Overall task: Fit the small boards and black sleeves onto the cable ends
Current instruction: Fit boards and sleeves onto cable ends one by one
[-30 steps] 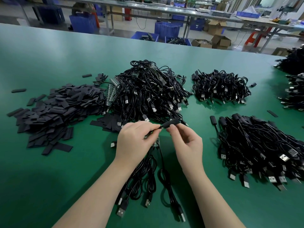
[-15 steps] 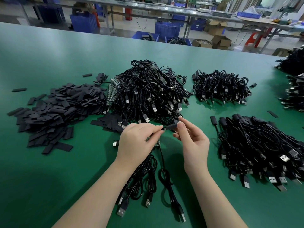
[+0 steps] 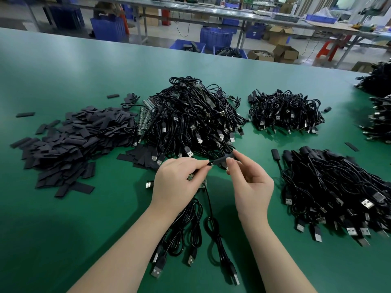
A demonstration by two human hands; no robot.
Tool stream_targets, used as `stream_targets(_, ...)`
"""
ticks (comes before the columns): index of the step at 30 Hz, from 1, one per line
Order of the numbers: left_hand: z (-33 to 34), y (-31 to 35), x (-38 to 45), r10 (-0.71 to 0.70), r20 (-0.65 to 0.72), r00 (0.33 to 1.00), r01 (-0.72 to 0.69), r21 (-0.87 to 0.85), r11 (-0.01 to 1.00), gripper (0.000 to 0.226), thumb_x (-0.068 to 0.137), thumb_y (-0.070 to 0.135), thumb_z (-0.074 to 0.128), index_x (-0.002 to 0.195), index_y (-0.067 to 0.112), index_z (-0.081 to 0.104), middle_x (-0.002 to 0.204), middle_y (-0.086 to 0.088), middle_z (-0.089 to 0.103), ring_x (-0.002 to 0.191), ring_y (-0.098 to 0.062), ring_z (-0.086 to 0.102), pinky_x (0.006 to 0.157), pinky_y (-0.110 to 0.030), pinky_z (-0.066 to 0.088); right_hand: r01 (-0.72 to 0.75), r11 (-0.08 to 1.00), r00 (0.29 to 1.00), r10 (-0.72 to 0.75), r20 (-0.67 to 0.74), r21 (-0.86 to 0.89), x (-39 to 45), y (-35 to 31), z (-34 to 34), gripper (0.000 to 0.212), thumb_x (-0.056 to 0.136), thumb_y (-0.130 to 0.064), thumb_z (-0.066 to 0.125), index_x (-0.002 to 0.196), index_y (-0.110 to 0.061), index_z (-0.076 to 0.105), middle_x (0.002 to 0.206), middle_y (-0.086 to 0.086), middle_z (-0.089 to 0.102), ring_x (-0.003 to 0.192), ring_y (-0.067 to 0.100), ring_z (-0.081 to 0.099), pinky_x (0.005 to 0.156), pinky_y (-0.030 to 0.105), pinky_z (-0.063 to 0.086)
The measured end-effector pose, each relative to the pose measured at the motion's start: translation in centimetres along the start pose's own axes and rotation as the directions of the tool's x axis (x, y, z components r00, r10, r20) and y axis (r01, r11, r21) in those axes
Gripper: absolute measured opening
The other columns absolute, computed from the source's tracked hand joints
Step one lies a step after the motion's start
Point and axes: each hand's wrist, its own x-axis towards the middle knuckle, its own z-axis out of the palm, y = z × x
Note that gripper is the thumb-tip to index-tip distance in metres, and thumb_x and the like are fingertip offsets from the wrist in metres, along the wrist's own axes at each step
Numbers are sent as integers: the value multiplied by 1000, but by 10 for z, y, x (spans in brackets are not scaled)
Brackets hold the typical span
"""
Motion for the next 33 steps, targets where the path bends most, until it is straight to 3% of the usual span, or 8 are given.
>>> stream_targets(5, 0, 1, -1, -2, 18, 1000, 3, -12, 1000, 10, 82, 22, 74, 89, 16, 79, 84, 10, 74, 83, -3, 66, 88, -6, 34, -24, 1000, 1000, 24, -14, 13, 1, 1, 0, 27, 87, -12, 74, 93, -39, 76, 91, -8, 78, 89, 13, 73, 76, 17, 54)
stream_targets(10, 0, 2, -2, 0, 18, 1000, 0, -16, 1000, 12, 82, 23, 73, 89, 15, 79, 85, 9, 74, 84, -5, 67, 84, -21, 46, -42, 999, 998, 43, -38, 25, 3, 3, -1, 28, 85, -12, 77, 81, -39, 79, 88, -6, 78, 87, 11, 74, 75, 14, 53)
stream_targets(14, 1, 3, -2, -8, 31, 999, 9, -26, 1000, 12, 83, 24, 72, 90, 16, 78, 85, 10, 74, 84, -4, 67, 82, -26, 49, -42, 999, 997, 43, -60, 28, 1, 3, 1, 28, 85, -11, 76, 78, -37, 79, 87, -6, 78, 86, 11, 73, 75, 15, 53)
stream_targets(18, 2, 5, -1, -53, 38, 998, 56, -84, 995, 13, 85, 25, 71, 93, 18, 78, 88, 12, 74, 85, -3, 67, 80, -35, 54, -99, 990, 995, 101, -20, 98, 0, 1, 2, 30, 86, -12, 75, 95, -40, 77, 90, -3, 77, 87, 14, 73, 77, 17, 54)
stream_targets(21, 1, 4, 0, -54, 29, 998, 57, -94, 994, 13, 86, 23, 70, 95, 19, 78, 89, 13, 73, 86, -2, 66, 79, -36, 55, -209, 970, 977, 201, 74, 125, 1, 0, 3, 26, 89, -13, 71, 108, -30, 71, 86, -4, 77, 75, 8, 70, 69, 14, 52)
stream_targets(24, 0, 1, 1, -6, 61, 998, 9, -35, 999, 14, 87, 24, 69, 97, 20, 78, 92, 13, 74, 91, -2, 67, 81, -34, 51, -263, 959, 955, 243, 173, 107, 1, -1, 5, 10, 90, -9, 67, 93, -16, 75, 94, -12, 77, 69, 1, 67, 61, 11, 50)
stream_targets(27, -2, -1, 3, 10, 69, 998, -8, -35, 999, 14, 87, 22, 69, 98, 18, 77, 93, 11, 74, 91, -5, 68, 80, -37, 52, -286, 953, 943, 261, 207, 101, 2, -2, 4, 21, 90, -10, 68, 77, -22, 80, 95, -10, 77, 70, 0, 66, 61, 11, 49)
stream_targets(33, -3, 3, 3, -39, 70, 997, 43, -56, 997, 11, 83, 20, 70, 92, 19, 76, 89, 14, 72, 86, -3, 65, 82, -34, 51, -236, 971, 948, 225, 223, 24, 3, -1, 2, 25, 89, -11, 71, 73, -28, 80, 94, -11, 77, 78, 1, 69, 70, 14, 53)
